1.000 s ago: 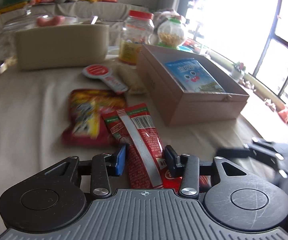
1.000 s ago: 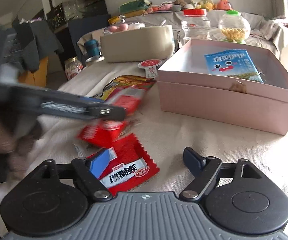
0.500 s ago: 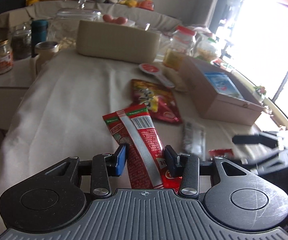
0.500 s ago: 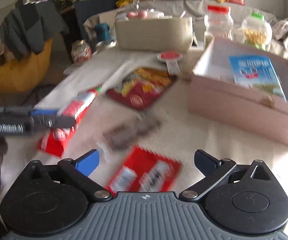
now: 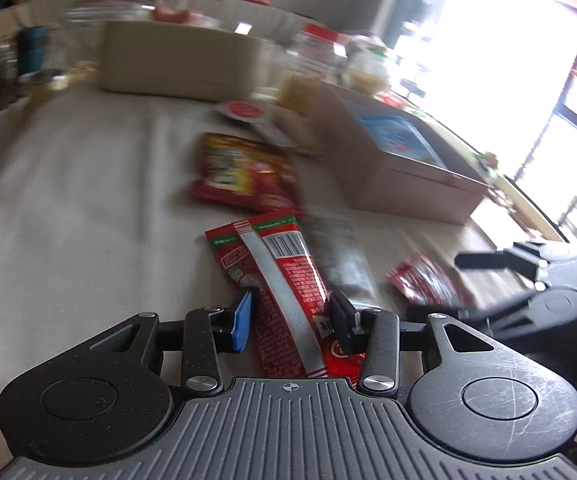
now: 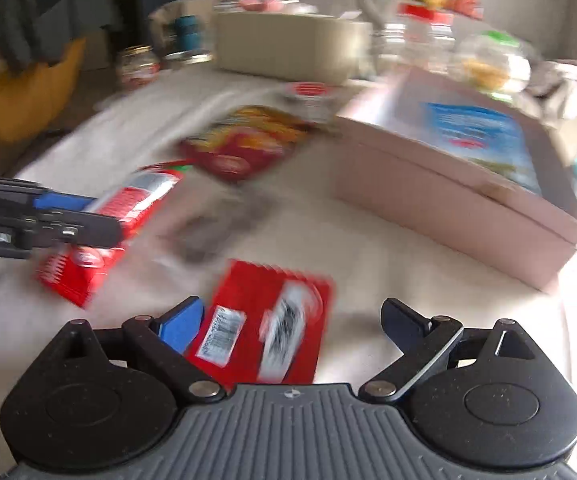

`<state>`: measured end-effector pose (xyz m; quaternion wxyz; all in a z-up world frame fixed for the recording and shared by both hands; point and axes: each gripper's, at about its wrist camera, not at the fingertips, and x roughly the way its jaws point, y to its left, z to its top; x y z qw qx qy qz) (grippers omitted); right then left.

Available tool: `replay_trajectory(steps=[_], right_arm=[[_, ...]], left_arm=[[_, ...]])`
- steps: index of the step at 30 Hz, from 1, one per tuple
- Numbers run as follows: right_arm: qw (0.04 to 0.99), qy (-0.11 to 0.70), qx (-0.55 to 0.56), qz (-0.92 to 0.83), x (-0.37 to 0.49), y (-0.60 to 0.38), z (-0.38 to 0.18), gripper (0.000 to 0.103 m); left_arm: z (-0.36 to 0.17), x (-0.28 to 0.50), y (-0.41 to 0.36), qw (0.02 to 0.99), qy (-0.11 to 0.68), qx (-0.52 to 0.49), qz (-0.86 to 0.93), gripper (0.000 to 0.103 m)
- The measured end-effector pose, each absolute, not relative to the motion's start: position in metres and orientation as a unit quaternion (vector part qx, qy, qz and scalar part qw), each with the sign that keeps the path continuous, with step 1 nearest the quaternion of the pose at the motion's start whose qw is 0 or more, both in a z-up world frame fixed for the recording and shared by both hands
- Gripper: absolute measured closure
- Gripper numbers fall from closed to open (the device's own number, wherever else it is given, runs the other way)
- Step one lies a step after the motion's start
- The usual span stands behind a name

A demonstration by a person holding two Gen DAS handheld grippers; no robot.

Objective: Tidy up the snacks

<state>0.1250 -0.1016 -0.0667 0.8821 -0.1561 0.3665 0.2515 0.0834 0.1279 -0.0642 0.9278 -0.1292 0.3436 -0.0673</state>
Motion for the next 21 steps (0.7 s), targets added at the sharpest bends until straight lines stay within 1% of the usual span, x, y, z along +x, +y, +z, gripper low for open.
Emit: replay_trajectory(steps=[3,6,10,12,14,15,16,18,19,21], right_arm=[[0.900,0.351,-0.163,0.199,0.129,-0.119,-0.063,0.008],[0.901,0.347,-0.127,0.227,0.126,-0.120,-0.054,0.008],[0.884,0.360,-0.073,0.288,0.128,-0.096,-0.048,0.010],[0.880,0.363,-0.065,0.299,0.136,-0.073,-0.054,0.012],[0.877,0.367,-0.073,0.302,0.144,-0.050,-0.060,0.014],[0.873,0.374,-0.079,0.302,0.150,-0.040,-0.065,0.018],[0.869,0.381,-0.088,0.302,0.151,-0.031,-0.069,0.031],[0.871,0.368,-0.133,0.298,0.140,-0.020,-0.069,0.042],[0.866,0.367,-0.143,0.307,0.136,-0.019,-0.066,0.057],[0.855,0.381,-0.131,0.327,0.127,-0.029,-0.058,0.062]], left_arm=[[-0.065,0.090,0.110,0.927,0.343,-0.124,-0.088,0.056],[-0.062,0.086,0.110,0.934,0.333,-0.115,-0.055,0.056],[-0.057,0.073,0.120,0.937,0.341,-0.072,0.014,0.056],[-0.059,0.070,0.124,0.929,0.365,-0.063,0.028,0.056],[-0.060,0.064,0.124,0.930,0.361,-0.061,0.015,0.056],[-0.060,0.062,0.127,0.931,0.359,-0.066,0.012,0.056],[-0.061,0.060,0.129,0.931,0.357,-0.073,0.012,0.055],[-0.065,0.058,0.133,0.932,0.353,-0.085,0.008,0.053],[-0.066,0.058,0.133,0.932,0.353,-0.087,0.005,0.051],[-0.068,0.058,0.132,0.934,0.349,-0.080,0.003,0.051]])
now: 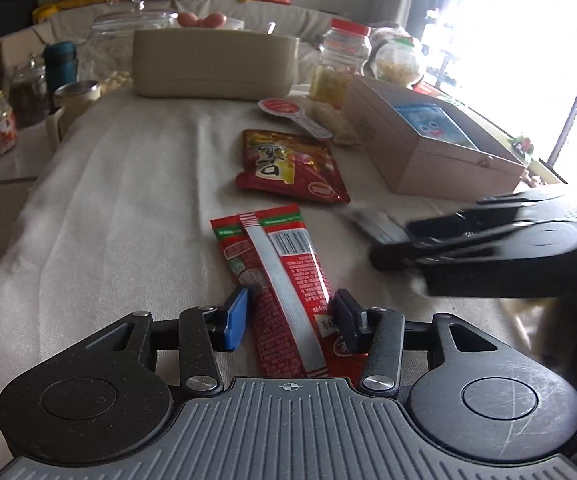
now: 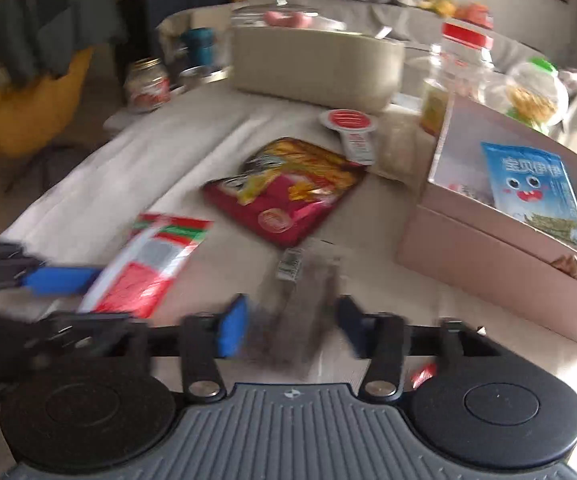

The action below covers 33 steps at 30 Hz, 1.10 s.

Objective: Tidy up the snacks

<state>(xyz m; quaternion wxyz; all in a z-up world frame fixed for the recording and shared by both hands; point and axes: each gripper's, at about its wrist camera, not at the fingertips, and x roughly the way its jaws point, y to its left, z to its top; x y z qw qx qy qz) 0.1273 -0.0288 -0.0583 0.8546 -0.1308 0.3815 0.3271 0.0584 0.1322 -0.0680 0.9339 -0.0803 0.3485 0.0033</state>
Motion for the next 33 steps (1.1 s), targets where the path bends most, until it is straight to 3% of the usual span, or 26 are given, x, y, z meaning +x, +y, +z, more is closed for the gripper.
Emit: replay_trajectory(steps=[5,11,18,26,30,33], right_arm=[[0.863,0.374,-0.107,0.323,0.102,-0.080,-0.039,0.065],[0.890,0.353,-0.098,0.270,0.072,-0.147,-0.026,0.065],[0.931,0.282,-0.042,0.226,0.056,-0.208,0.021,0.065],[0.970,0.155,-0.029,0.184,0.089,-0.231,0.099,0.065],[0.975,0.140,-0.026,0.170,0.115,-0.236,0.107,0.065],[0.976,0.148,-0.024,0.156,0.135,-0.241,0.100,0.065]], left_arm=[[-0.068,0.055,0.115,0.938,0.341,-0.063,0.012,0.053],[-0.055,0.040,0.075,0.929,0.339,-0.058,-0.133,0.057],[0.012,0.043,0.026,0.942,0.269,-0.023,-0.201,0.058],[0.100,0.143,0.003,0.960,0.191,-0.018,-0.204,0.058],[0.094,0.213,-0.009,0.957,0.206,-0.054,-0.196,0.057],[0.056,0.277,-0.009,0.930,0.271,-0.125,-0.215,0.055]])
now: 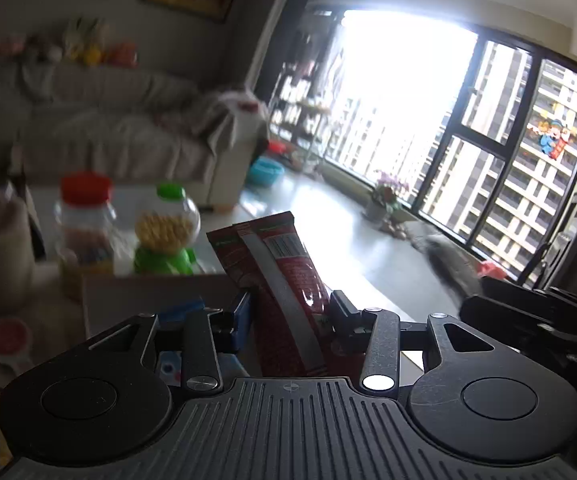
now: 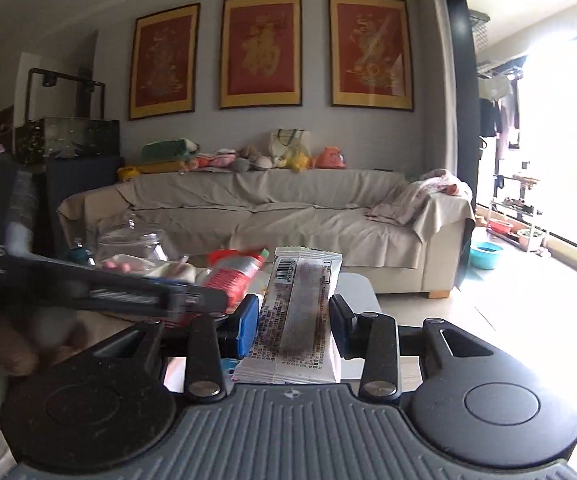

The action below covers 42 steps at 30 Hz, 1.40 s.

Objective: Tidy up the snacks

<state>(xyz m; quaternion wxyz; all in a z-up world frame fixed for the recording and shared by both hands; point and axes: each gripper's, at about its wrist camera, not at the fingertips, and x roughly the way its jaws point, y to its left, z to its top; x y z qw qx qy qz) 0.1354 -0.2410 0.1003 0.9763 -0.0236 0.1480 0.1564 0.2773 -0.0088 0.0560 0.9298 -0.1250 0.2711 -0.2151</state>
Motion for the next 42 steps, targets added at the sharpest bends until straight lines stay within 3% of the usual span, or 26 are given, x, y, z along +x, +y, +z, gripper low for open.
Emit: replay_trajectory(steps=[2,5,9,15,17,19,23,31,39,42], right_arm=[[0.976,0.163,-0.020,0.140,0.151,-0.246,0.093,0.065],[0.973,0.189,-0.012,0.135,0.170,-0.249,0.081,0.065],[0.967,0.215,-0.016,0.137,0.201,-0.235,0.063,0.065],[0.951,0.257,0.025,0.168,0.247,-0.196,0.043,0.064],[0.947,0.271,0.032,0.169,0.261,-0.184,0.036,0.047],[0.942,0.287,0.041,0.168,0.270,-0.174,0.030,0.037],[0.934,0.304,0.022,0.186,0.271,-0.148,0.024,0.037],[0.915,0.328,-0.028,0.234,0.258,-0.088,0.035,0.037],[0.856,0.430,-0.029,0.286,0.310,0.021,0.022,0.038],[0.842,0.460,-0.062,0.276,0.334,0.061,0.000,0.045]], left_arm=[[0.023,0.308,-0.007,0.920,0.308,-0.138,-0.198,0.057],[-0.004,0.318,0.008,0.933,0.287,-0.143,-0.166,0.057],[-0.008,0.316,0.030,0.933,0.289,-0.164,-0.141,0.057],[-0.019,0.303,0.036,0.935,0.327,-0.081,-0.112,0.060],[-0.021,0.294,0.039,0.932,0.334,-0.087,-0.113,0.060],[-0.023,0.291,0.045,0.931,0.337,-0.090,-0.107,0.061],[-0.016,0.275,0.061,0.926,0.339,-0.110,-0.124,0.074],[-0.007,0.221,0.167,0.943,0.251,-0.212,-0.049,0.073],[-0.040,0.218,0.232,0.926,0.270,-0.265,0.011,0.073],[-0.039,0.210,0.243,0.924,0.267,-0.271,0.021,0.073]])
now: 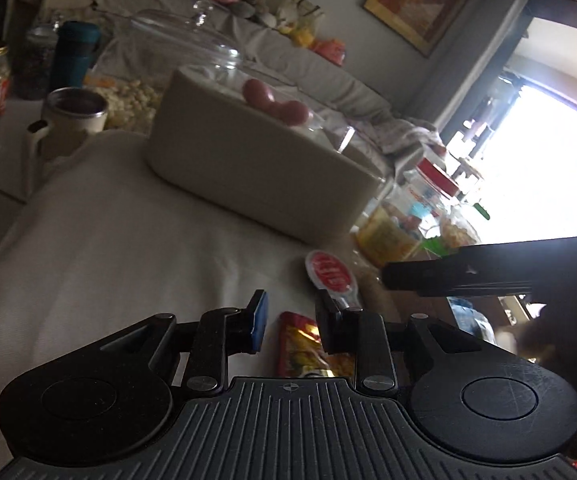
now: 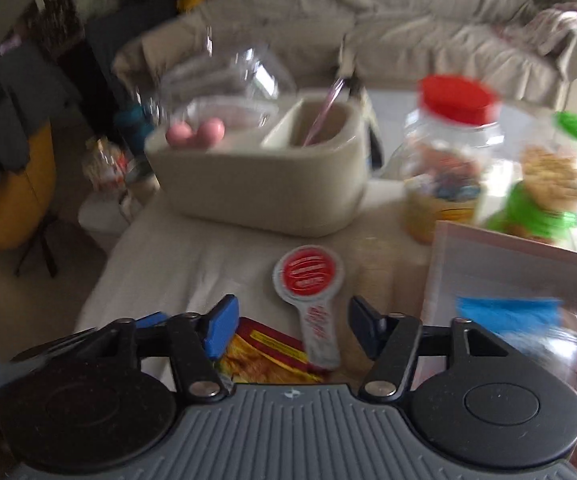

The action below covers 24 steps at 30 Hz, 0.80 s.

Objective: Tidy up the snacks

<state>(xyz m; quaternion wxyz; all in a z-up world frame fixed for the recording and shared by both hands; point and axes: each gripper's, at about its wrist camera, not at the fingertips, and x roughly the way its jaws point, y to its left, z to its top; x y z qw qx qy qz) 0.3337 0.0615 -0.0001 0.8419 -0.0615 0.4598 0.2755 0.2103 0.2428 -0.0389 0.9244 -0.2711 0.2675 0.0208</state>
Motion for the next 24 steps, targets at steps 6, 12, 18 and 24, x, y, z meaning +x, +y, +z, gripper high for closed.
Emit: replay_trajectory(steps=[6,12,18,24], right_arm=[[0.836,0.493,-0.103,0.217,0.369,0.092,-0.050,0.046],[0.832,0.492,-0.113,0.231,0.360,0.089,-0.051,0.079],[0.830,0.448,-0.110,0.313,0.287,0.046,-0.008,0.090],[0.821,0.446,-0.076,0.348,0.215,-0.026,0.007,0.090]], left_arm=[[-0.046,0.207,0.251,0.909,0.298,-0.291,0.013,0.073],[-0.048,0.204,0.254,0.907,0.298,-0.298,0.008,0.073],[-0.058,0.210,0.251,0.899,0.317,-0.301,0.001,0.073],[-0.049,0.206,0.230,0.916,0.299,-0.266,-0.006,0.073]])
